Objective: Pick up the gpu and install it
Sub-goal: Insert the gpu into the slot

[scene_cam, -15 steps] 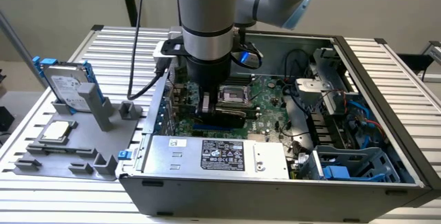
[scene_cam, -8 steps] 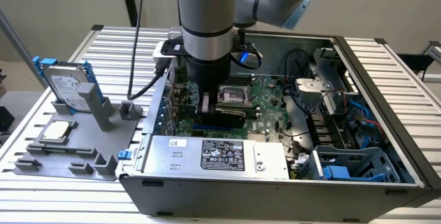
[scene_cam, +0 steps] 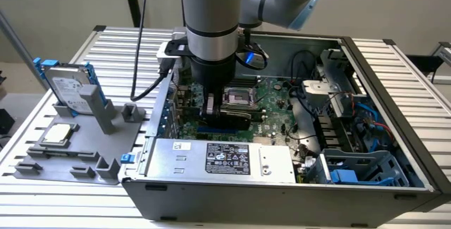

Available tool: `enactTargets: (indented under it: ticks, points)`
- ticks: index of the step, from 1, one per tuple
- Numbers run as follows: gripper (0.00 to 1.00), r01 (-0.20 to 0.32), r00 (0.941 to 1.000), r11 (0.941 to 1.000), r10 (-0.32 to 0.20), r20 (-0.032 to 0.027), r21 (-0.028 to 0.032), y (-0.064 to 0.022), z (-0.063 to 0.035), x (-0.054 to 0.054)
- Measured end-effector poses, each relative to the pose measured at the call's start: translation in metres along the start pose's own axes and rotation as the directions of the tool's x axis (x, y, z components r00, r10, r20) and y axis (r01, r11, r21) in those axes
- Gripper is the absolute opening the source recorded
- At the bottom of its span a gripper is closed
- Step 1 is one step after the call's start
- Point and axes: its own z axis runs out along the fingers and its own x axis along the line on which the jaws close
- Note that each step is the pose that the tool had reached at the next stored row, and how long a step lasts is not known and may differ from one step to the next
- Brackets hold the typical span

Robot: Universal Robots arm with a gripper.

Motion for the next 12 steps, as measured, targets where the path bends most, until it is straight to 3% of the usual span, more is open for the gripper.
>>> enactTargets:
  ticks: [5, 12]
  points:
    - [0.27, 0.001, 1.0000, 1.0000, -0.001, -0.0019, 0.0002, 0.0000, 0.0004, -0.0001]
    - [0.27, 0.003, 0.9999, 1.0000, -0.003, -0.0167, 0.0032, 0.0001, 0.0029, 0.0001]
